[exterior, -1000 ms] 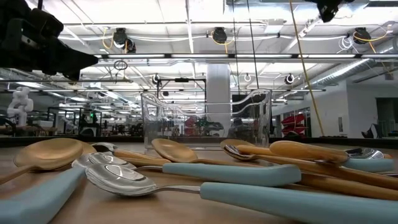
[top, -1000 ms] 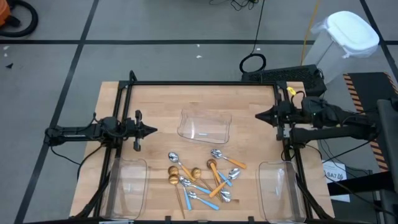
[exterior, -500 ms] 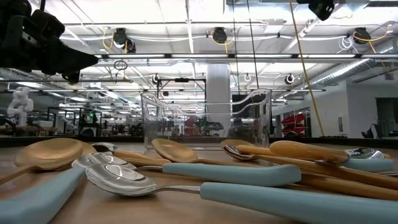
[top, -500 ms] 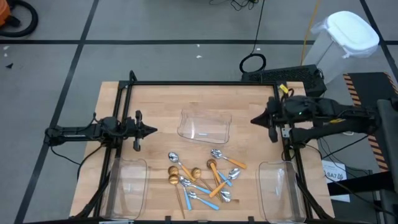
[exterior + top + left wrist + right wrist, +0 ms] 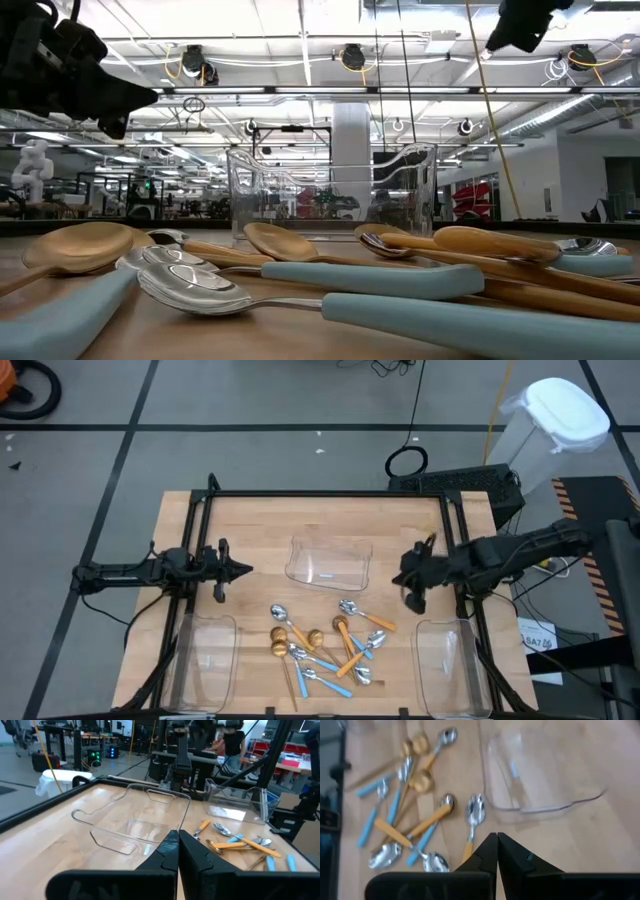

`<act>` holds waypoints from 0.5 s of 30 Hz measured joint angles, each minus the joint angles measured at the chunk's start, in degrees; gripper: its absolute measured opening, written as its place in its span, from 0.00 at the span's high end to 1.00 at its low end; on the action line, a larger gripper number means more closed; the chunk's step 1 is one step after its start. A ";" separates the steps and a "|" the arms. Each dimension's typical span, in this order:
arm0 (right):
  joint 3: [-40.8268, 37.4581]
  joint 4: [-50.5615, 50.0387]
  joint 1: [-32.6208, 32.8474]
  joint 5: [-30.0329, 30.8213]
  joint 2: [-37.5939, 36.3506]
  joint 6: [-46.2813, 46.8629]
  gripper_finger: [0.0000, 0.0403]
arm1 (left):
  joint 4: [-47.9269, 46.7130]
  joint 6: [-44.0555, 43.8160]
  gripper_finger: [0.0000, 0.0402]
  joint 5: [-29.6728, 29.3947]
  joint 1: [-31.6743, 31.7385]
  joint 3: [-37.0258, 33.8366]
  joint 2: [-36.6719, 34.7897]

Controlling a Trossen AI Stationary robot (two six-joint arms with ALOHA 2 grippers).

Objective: Sort silverware by color (type)
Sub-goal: Put the yellow spoon into the bottom right transparent bin

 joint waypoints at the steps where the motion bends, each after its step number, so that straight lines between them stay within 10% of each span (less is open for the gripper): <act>1: 0.00 0.01 0.65 0.00 1.55 0.43 0.98 | 0.11 -0.02 0.99 0.00 0.00 0.00 0.00; 15: 0.00 2.94 6.31 0.42 20.60 1.48 0.97 | 0.86 1.07 0.99 -0.07 0.00 -0.05 0.00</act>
